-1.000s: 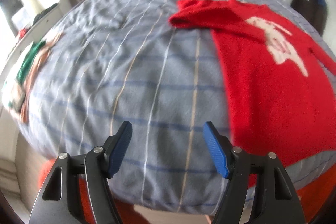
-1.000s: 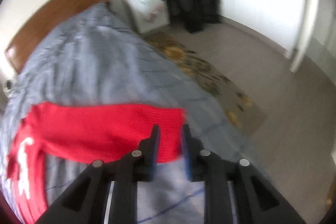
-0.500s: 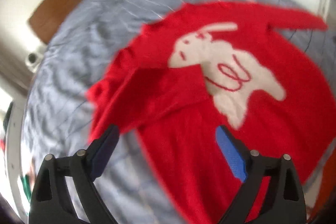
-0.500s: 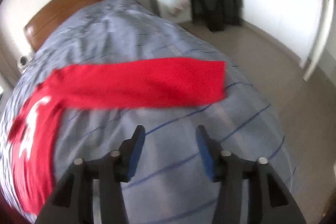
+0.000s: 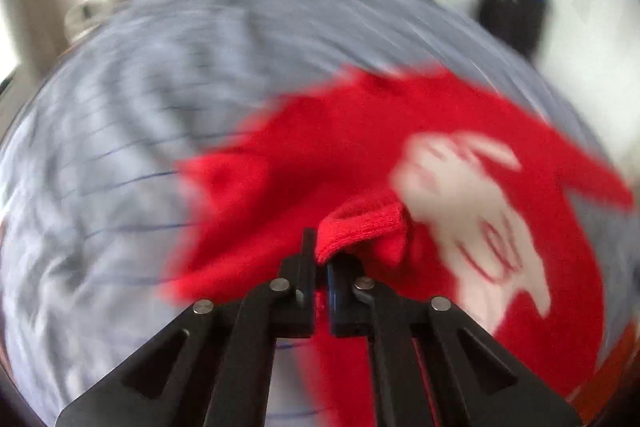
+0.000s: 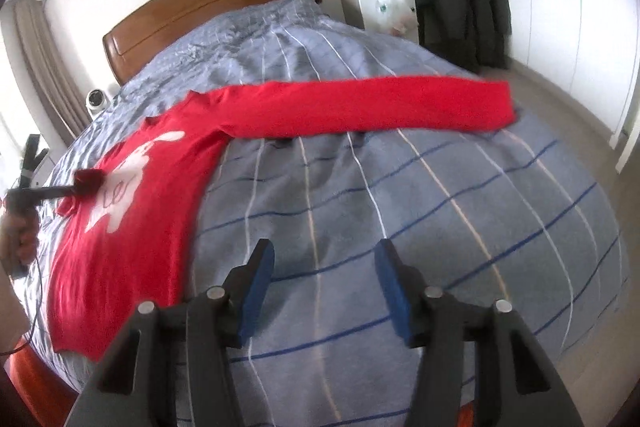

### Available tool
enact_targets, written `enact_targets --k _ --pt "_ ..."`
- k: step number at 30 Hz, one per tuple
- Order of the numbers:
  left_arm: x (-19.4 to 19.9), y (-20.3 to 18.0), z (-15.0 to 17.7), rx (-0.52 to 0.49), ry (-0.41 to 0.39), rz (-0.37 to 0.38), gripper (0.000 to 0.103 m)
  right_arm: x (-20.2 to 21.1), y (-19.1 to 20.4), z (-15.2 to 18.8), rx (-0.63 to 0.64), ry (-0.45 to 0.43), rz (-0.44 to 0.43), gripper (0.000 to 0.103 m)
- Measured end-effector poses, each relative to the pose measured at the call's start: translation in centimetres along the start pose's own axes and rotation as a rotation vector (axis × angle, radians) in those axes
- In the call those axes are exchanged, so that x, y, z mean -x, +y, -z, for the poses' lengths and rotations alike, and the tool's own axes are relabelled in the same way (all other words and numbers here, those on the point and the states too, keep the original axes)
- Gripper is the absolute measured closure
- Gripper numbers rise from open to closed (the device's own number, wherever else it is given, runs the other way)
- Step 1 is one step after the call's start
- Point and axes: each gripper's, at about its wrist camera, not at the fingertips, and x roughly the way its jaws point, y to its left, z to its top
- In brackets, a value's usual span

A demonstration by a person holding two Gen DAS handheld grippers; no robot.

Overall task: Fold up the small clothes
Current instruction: 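Grasp the other sleeve cuff with the left gripper, then lay the held sleeve across the sweater body and open the left gripper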

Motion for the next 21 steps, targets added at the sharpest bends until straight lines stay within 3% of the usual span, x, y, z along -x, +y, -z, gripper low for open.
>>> enact_targets --k 3,4,7,8,13,17,21 --pt "2.0 8.2 0.7 0.217 -0.037 -0.189 0.101 -0.3 -0.3 0.2 -0.014 -0.002 0.005 0.051" --pt "2.3 12.1 1.6 0.303 -0.029 -0.304 0.101 -0.3 -0.4 0.2 -0.022 0.000 0.005 0.051" --pt "2.2 18.8 4.2 0.454 0.034 -0.506 0.101 -0.7 -0.9 0.2 -0.051 0.009 0.010 0.051" --pt "2.1 20.1 4.9 0.480 0.046 -0.533 0.101 -0.8 -0.9 0.2 -0.054 0.011 0.011 0.051" --pt "0.0 23.4 7.8 0.565 0.142 -0.524 0.101 -0.9 -0.5 0.2 -0.036 0.013 0.027 0.051" --pt "-1.1 22.9 8.8 0.558 0.153 -0.539 0.101 -1.2 -0.4 0.2 -0.031 0.024 0.039 0.051" --pt "-1.4 24.2 9.1 0.597 0.151 -0.508 0.101 -1.2 -0.6 0.3 -0.044 0.023 0.051 0.051"
